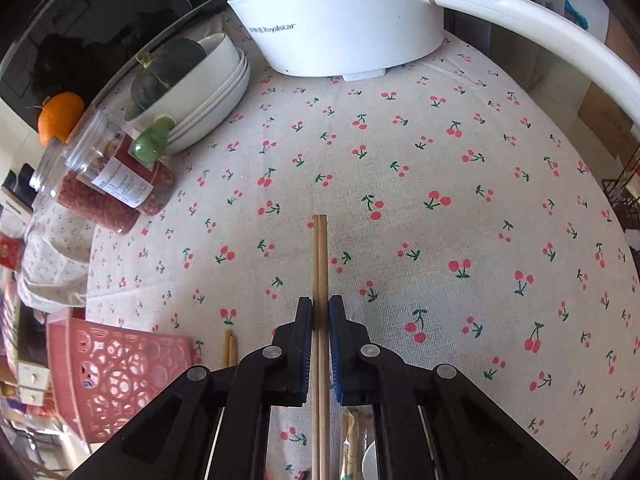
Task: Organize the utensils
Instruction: 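Lift the chopstick with the left gripper while the right gripper grasps another wooden chopstick, then lower the left chopstick into the pink basket and open, while right carries its chopstick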
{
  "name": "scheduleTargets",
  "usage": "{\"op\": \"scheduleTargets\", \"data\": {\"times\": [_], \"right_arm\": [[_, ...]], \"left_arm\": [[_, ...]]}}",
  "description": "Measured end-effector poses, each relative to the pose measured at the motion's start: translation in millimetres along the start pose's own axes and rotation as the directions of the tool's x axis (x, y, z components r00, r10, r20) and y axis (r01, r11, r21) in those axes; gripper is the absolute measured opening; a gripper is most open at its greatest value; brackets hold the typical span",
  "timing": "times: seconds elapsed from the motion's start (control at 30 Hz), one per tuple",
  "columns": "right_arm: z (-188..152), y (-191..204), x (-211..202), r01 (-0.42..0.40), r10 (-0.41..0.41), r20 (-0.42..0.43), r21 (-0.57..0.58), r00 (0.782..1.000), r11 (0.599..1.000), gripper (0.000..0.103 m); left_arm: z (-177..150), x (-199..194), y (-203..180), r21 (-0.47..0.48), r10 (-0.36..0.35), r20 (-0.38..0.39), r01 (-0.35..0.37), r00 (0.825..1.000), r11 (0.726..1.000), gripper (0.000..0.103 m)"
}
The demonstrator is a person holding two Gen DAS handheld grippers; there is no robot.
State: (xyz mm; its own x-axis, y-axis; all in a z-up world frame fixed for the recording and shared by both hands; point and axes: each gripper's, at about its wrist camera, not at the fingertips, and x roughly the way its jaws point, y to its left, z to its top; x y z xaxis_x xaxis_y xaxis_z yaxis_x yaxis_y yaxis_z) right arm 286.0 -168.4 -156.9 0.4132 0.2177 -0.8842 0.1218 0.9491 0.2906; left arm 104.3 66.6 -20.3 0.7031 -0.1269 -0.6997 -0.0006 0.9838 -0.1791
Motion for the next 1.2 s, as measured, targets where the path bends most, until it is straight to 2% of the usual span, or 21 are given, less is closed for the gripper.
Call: {"op": "scheduleTargets", "data": {"times": [0.17, 0.33, 0.43, 0.5, 0.63, 0.7, 0.83, 1.03, 1.2], "right_arm": [[-5, 3, -65, -0.081, 0.084, 0.110, -0.028, 0.990, 0.996, 0.007], [-27, 4, -133, -0.112, 0.124, 0.233, -0.062, 0.965, 0.992, 0.005], [-41, 7, -162, -0.119, 0.140, 0.314, -0.087, 0.939, 0.989, 0.005], [-46, 4, -174, -0.131, 0.156, 0.340, -0.095, 0.927, 0.987, 0.005], [-46, -3, -191, -0.144, 0.168, 0.361, -0.092, 0.917, 0.985, 0.005], [-47, -6, -197, -0.146, 0.170, 0.367, -0.093, 0.915, 0.985, 0.005], [-47, -9, -202, -0.172, 0.192, 0.371, -0.086, 0.909, 0.981, 0.005], [-42, -9, -200, -0.188, 0.206, 0.371, -0.086, 0.905, 0.978, 0.005], [-38, -4, -196, -0.203, 0.223, 0.364, -0.093, 0.904, 0.975, 0.005]], "left_arm": [[4, -17, 0, 0.005, -0.013, 0.050, 0.013, 0.999, 1.000, 0.006], [11, -49, -1, -0.003, -0.044, 0.135, 0.045, 0.990, 0.999, 0.006], [19, -73, -6, -0.016, -0.068, 0.218, 0.073, 0.974, 0.997, 0.006], [25, -85, -14, -0.003, -0.051, 0.285, 0.054, 0.957, 0.999, 0.006], [42, -90, -28, 0.017, -0.035, 0.365, 0.031, 0.930, 0.999, 0.006], [53, -81, -31, 0.008, -0.026, 0.379, 0.025, 0.925, 1.000, 0.006], [74, -47, -33, -0.026, -0.017, 0.353, 0.028, 0.935, 0.999, 0.006], [83, 22, -28, -0.097, -0.005, 0.222, 0.027, 0.975, 0.995, 0.006], [79, 60, -12, -0.209, -0.007, 0.123, 0.033, 0.992, 0.977, 0.006]]}}
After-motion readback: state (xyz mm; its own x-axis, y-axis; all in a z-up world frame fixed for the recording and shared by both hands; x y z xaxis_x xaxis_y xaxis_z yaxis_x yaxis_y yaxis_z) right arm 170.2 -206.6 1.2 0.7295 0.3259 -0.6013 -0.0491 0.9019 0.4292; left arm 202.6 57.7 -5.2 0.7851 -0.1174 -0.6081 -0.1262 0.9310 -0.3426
